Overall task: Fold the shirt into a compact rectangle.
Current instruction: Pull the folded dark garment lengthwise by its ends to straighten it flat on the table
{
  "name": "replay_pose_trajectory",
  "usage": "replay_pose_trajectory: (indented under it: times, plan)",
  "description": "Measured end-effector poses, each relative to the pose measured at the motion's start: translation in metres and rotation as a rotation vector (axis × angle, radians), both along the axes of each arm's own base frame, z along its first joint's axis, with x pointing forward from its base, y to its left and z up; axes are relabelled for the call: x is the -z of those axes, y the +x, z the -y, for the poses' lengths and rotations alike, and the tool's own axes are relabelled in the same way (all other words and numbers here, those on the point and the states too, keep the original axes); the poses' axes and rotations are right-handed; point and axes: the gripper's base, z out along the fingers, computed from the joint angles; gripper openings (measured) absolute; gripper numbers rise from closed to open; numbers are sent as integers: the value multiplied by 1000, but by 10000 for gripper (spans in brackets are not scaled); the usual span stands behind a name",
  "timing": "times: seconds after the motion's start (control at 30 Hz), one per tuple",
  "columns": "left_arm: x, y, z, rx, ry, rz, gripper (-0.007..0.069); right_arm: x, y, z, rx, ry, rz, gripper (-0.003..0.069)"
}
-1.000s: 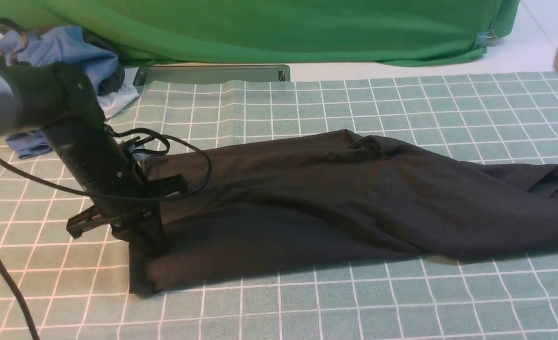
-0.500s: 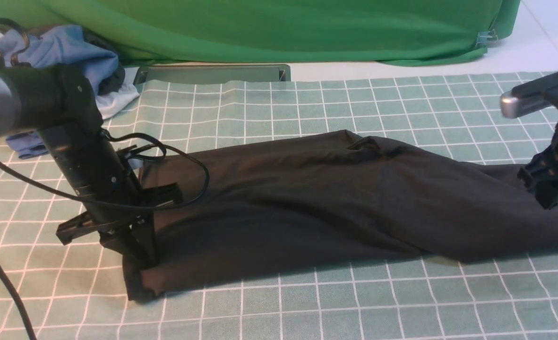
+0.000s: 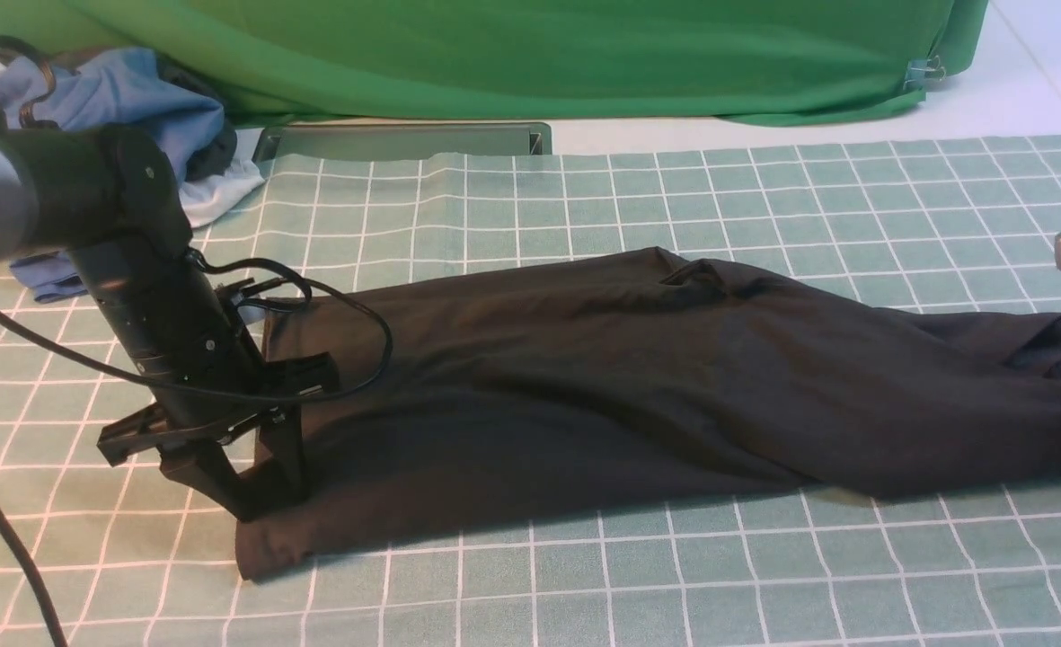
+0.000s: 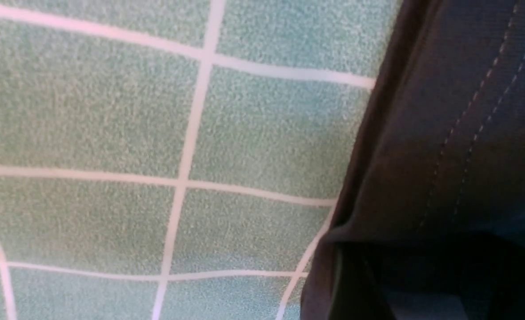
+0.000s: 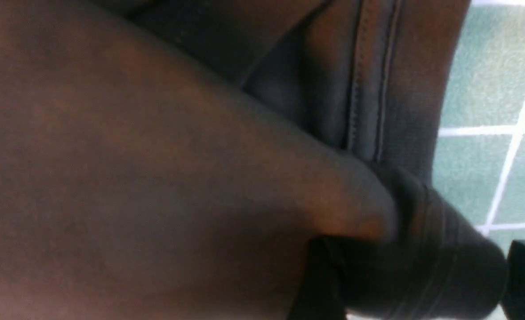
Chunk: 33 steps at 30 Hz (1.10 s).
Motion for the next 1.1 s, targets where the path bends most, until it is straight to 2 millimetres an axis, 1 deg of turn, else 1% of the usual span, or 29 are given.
replay_pose_trajectory:
  times: [0.1, 0.27, 0.33, 0.47, 0.5, 0.53, 0.6, 0.67, 0.7, 0.73, 0.87, 0.97, 1.1]
  plan:
    - [0, 0, 0, -6, -6, 3, 325, 5, 2, -1, -15, 15, -3, 506]
    - [0, 1, 1, -9, -9, 6, 325, 4, 5, -1, -48, 21, 18, 504]
    - [0, 1, 1, -11, -11, 6, 325, -4, 9, 0, -52, 18, 23, 504]
    - [0, 1, 1, -12, -12, 8, 325, -27, 21, 3, -54, 8, 66, 504]
    - [0, 1, 1, -13, -12, 9, 325, -28, 22, 3, -53, 8, 69, 504]
    - [0, 1, 1, -18, -16, 12, 325, -33, 25, 3, -50, 10, 89, 504]
    - [0, 2, 2, -24, -20, 20, 325, -34, 28, 2, -35, 27, 102, 504]
    - [0, 3, 2, -26, -22, 23, 325, -31, 29, 0, -14, 44, 101, 504]
    - [0, 3, 2, -26, -22, 24, 325, -24, 31, -2, 7, 72, 92, 504]
    - [0, 3, 2, -26, -22, 24, 325, -23, 32, -2, 9, 75, 90, 504]
    - [0, 3, 2, -26, -22, 24, 325, 5, 36, -5, 44, 129, 21, 502]
    - [0, 3, 2, -28, -22, 25, 325, 16, 36, -5, 48, 139, -11, 479]
    - [0, 3, 2, -28, -22, 27, 325, 17, 36, -6, 46, 147, -18, 365]
